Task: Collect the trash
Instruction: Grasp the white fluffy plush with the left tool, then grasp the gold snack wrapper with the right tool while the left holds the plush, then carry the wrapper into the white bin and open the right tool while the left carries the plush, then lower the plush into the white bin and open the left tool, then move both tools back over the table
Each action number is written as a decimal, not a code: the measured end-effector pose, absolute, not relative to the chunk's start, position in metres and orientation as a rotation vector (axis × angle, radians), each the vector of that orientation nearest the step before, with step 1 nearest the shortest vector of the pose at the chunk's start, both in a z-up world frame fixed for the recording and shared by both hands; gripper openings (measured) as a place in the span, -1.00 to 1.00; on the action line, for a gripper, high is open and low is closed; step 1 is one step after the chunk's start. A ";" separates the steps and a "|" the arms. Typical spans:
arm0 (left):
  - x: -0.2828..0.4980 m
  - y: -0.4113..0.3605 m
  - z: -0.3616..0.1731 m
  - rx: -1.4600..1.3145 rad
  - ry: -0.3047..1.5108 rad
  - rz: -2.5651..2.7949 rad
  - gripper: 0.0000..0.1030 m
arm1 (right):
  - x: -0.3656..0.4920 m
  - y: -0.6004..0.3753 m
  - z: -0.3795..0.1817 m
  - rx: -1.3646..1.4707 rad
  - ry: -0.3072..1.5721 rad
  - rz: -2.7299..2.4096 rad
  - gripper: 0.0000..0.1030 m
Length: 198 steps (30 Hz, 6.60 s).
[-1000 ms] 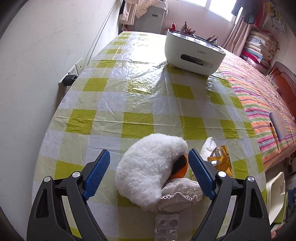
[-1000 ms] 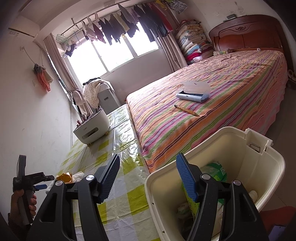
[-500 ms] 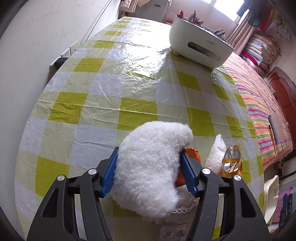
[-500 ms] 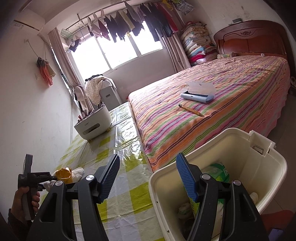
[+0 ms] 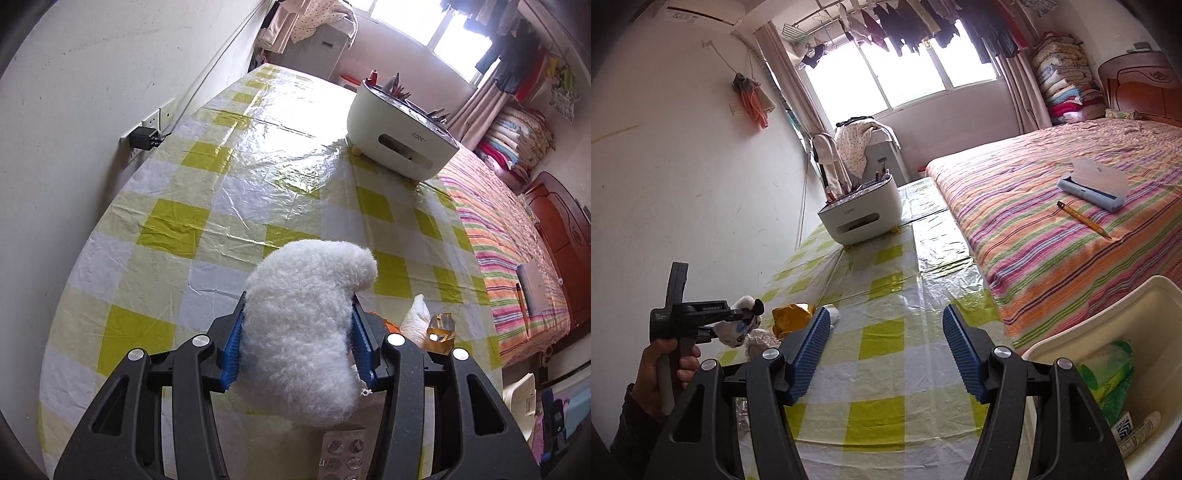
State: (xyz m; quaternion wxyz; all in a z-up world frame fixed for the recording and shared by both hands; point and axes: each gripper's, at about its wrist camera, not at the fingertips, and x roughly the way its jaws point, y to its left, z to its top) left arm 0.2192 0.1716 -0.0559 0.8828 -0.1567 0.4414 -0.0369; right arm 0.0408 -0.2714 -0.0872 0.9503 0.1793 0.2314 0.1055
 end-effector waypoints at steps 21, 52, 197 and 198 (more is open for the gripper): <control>0.182 0.167 -0.020 -0.318 0.787 -0.127 -0.05 | 0.153 -0.141 -0.125 0.032 0.773 0.412 0.20; 0.144 0.102 -0.002 -0.229 0.697 -0.301 -0.03 | 0.108 -0.221 -0.119 0.290 0.726 0.369 -0.51; 0.010 0.107 -0.043 -0.249 0.805 -0.046 0.75 | 0.006 -0.285 -0.111 0.493 0.541 0.229 0.49; 0.008 0.111 -0.043 -0.254 0.805 -0.038 0.75 | 0.009 -0.278 -0.110 0.474 0.547 0.242 0.49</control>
